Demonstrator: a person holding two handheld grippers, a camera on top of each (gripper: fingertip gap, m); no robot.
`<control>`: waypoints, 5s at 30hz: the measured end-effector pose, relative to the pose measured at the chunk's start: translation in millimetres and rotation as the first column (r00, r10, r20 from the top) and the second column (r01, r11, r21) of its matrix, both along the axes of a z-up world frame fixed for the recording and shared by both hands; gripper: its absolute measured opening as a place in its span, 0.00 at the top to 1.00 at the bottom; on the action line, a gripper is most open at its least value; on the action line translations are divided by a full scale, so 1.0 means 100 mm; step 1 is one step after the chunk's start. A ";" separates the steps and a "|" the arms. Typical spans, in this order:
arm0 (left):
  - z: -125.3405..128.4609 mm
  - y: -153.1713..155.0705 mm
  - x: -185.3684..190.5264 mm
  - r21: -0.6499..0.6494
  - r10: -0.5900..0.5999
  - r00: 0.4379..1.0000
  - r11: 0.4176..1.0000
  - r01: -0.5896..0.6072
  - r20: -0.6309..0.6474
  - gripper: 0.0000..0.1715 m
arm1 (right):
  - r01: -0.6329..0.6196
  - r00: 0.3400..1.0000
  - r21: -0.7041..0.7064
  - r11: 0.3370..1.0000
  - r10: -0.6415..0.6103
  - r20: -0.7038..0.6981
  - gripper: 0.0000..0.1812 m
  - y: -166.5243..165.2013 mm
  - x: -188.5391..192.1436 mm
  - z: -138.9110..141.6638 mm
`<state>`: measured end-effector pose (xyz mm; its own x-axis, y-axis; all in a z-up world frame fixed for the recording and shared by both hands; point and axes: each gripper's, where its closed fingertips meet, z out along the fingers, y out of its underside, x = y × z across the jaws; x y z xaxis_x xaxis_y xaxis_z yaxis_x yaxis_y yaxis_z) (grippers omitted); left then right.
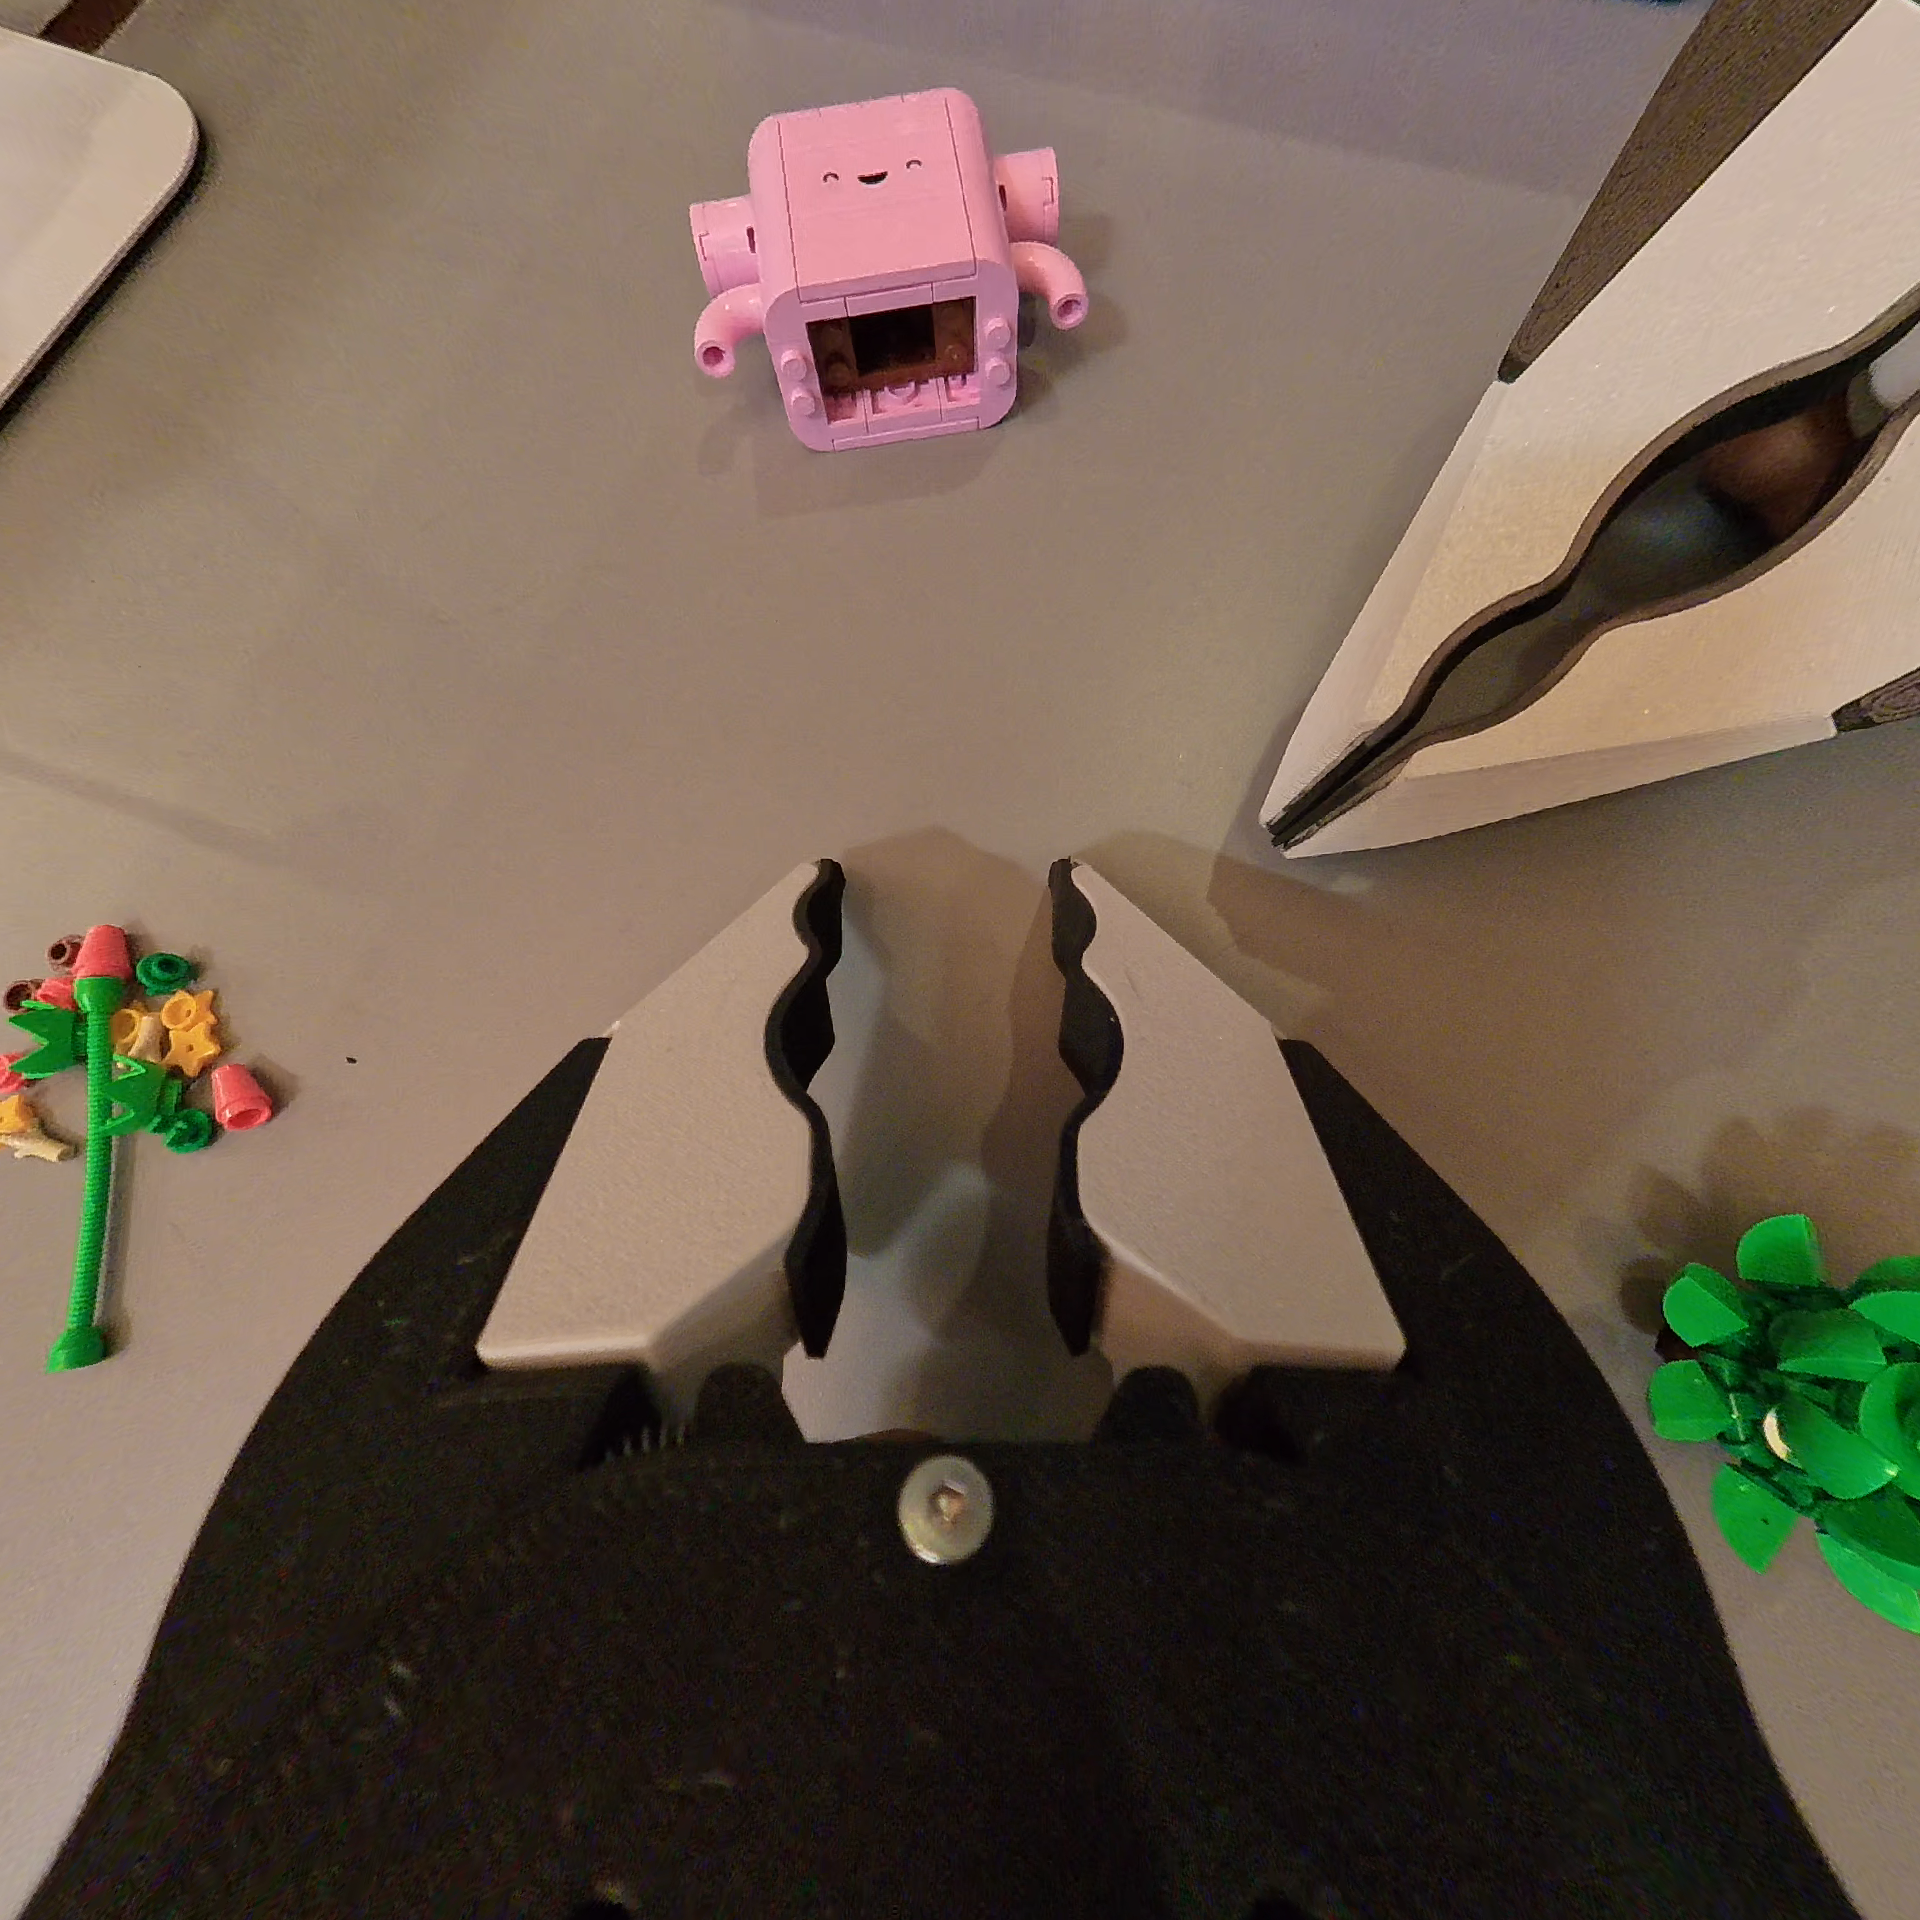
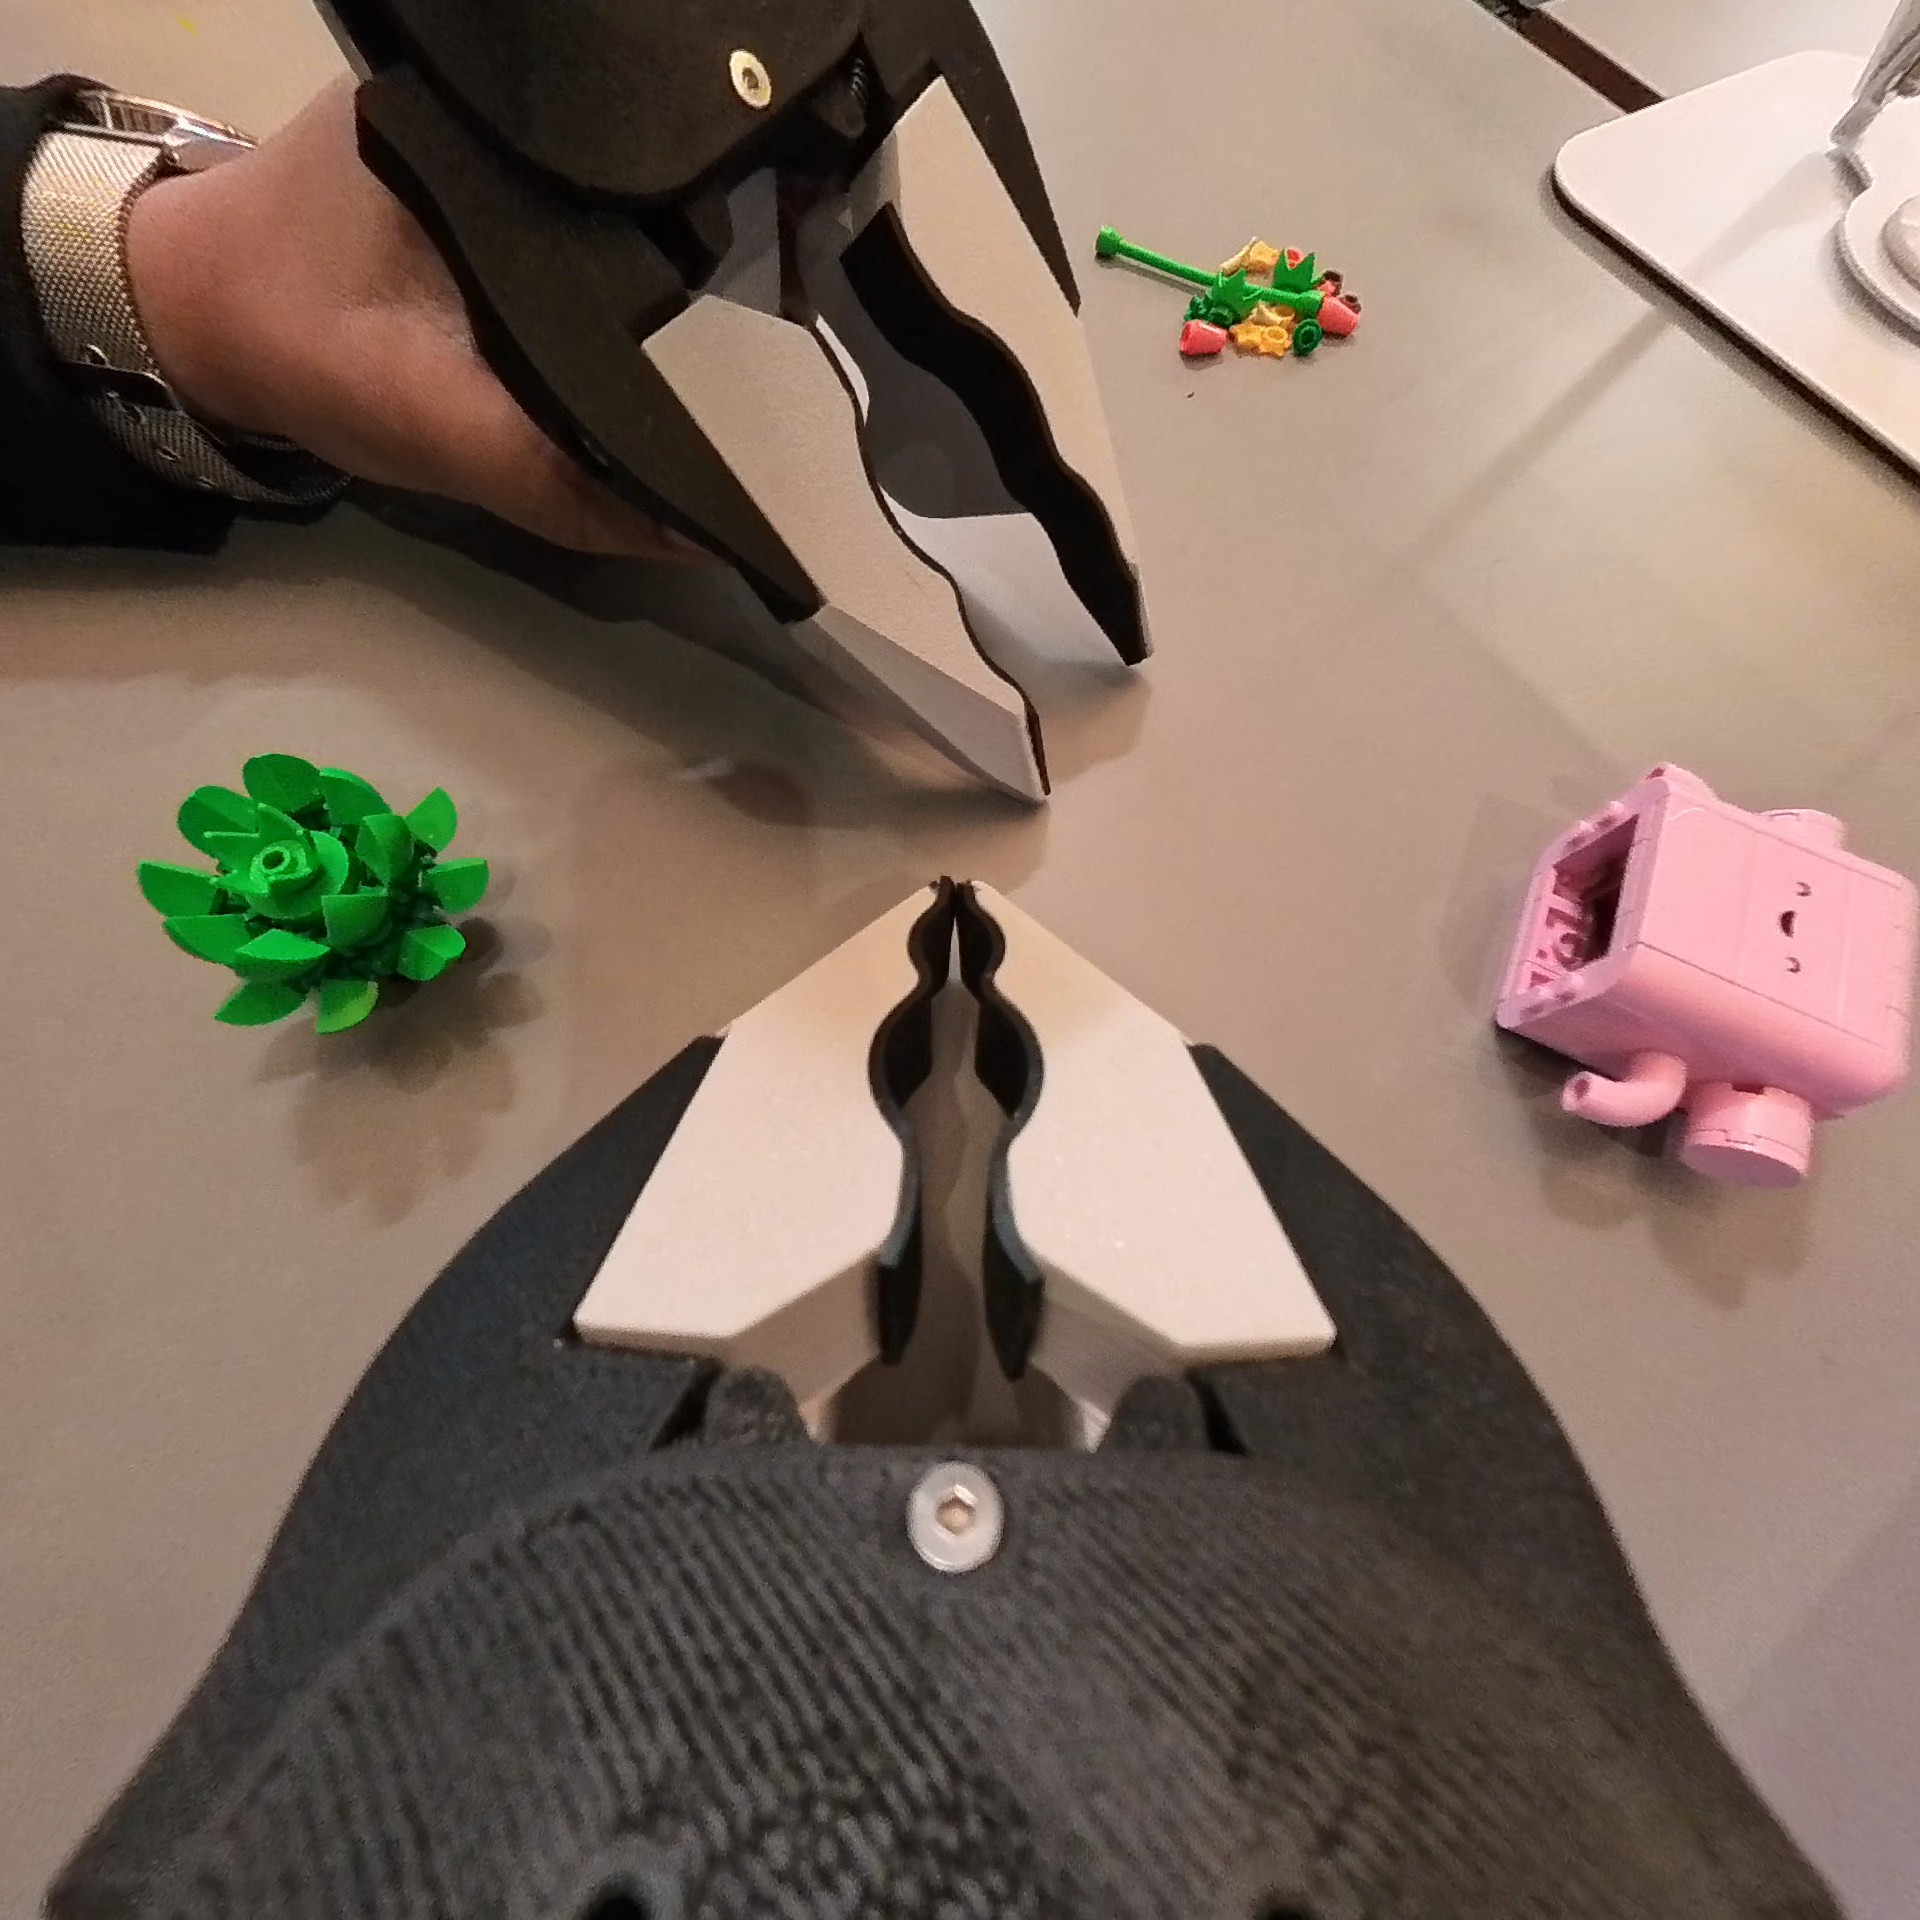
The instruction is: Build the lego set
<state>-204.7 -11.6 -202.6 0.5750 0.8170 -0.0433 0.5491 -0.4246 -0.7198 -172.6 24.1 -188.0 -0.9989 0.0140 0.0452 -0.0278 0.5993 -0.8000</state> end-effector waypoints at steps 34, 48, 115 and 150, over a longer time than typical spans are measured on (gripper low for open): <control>0.00 0.00 0.00 -0.007 -0.003 1.000 1.000 0.003 -0.002 0.76 | 0.185 0.983 -0.098 0.978 -0.186 0.006 0.76 0.05 -0.30 0.16; 0.00 0.00 0.00 -0.008 -0.003 1.000 1.000 0.003 -0.003 0.77 | 0.195 0.980 -0.075 0.978 -0.198 -0.028 0.75 0.05 -0.31 0.12; 0.84 -0.34 -0.49 0.180 0.205 0.938 0.971 -0.159 -0.280 0.63 | 0.255 0.887 -0.658 0.709 -0.442 -0.133 0.74 0.06 -0.97 1.53; 1.96 -1.22 -2.46 0.015 0.428 0.525 0.785 -0.619 -0.735 0.76 | 0.473 0.833 -0.660 0.584 -0.540 0.119 1.00 -0.87 -3.26 1.82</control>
